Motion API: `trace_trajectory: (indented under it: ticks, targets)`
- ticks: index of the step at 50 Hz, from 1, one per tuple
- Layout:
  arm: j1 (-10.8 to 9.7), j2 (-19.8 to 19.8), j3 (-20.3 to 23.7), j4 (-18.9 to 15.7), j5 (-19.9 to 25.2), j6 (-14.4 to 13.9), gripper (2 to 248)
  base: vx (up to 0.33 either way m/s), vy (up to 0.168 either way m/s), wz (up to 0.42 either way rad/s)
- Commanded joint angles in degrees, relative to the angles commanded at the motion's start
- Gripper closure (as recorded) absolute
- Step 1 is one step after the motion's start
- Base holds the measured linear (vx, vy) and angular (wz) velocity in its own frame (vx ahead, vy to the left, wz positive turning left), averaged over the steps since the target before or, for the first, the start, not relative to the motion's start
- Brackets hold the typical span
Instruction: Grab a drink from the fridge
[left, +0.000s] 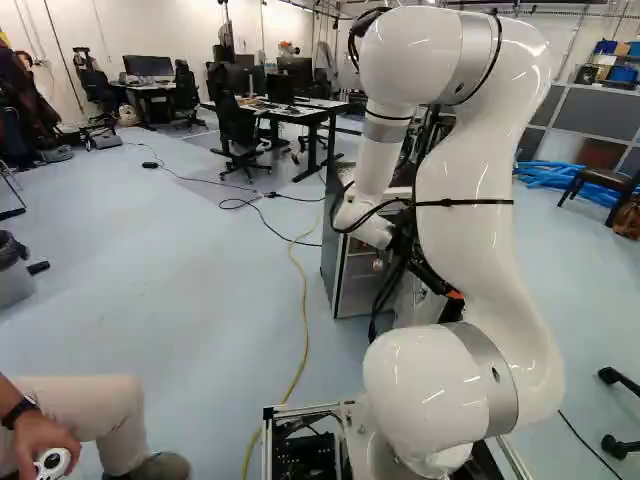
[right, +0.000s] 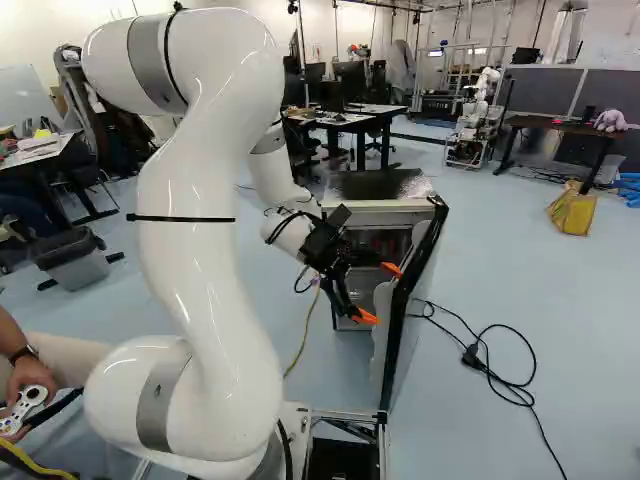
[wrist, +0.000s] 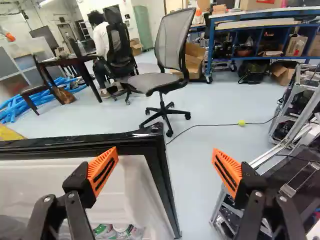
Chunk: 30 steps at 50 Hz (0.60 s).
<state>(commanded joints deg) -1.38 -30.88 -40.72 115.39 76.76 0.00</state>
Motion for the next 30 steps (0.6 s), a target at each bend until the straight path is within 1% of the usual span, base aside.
trace_trajectory:
  ticks: [8,30]
  targets:
    - [-2.33,-0.58,-1.91,0.0,0.0,0.0,3,0.0,0.0,0.0]
    - [-9.68,-2.93,-8.75,0.0,0.0,0.0,3,0.0,0.0,0.0]
